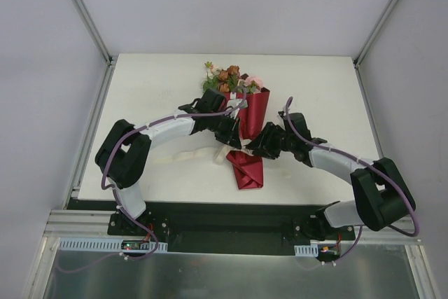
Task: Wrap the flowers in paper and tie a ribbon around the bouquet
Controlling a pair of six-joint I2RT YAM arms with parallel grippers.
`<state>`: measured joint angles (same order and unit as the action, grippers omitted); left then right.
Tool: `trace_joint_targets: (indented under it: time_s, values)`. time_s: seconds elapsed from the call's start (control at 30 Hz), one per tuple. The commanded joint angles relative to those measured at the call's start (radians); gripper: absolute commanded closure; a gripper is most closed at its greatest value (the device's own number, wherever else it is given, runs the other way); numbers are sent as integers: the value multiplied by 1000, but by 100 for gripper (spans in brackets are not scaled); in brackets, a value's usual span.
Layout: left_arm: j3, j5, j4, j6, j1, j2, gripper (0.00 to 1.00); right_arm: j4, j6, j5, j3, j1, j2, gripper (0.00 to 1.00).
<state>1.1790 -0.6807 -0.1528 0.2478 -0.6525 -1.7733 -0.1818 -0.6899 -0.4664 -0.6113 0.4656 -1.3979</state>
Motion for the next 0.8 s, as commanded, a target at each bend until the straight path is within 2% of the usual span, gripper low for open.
trace_joint_targets:
  time_s: [0.0,0.17,0.23,0.27,0.3,0.37,0.47,0.53,0.57,0.77]
  values:
    - [-7,-36,24,2,5,52,100,123,47,46,-34,-16,75,52]
    - [-12,-46,25,-1,5,49,100,228,30,68,-74,-18,131,45]
    - [-13,-54,29,4,5,44,100,222,-61,61,-61,-16,157,33]
    - [-15,-56,33,5,5,46,100,200,-110,51,-48,-18,163,22]
    - [-18,-56,35,5,5,48,100,187,-150,49,-42,-18,168,18]
    - [-24,-56,39,5,5,58,100,186,-247,48,-57,-21,157,15]
    - [-27,-62,39,1,4,69,100,141,-390,14,-61,-18,117,14]
    - [-33,-66,41,-8,4,77,100,102,-451,23,-58,-13,103,18]
    - [-36,-63,41,-8,4,78,100,105,-518,31,-42,-9,99,24]
    - [-41,-79,47,-15,1,77,100,70,-617,45,-62,-5,44,31]
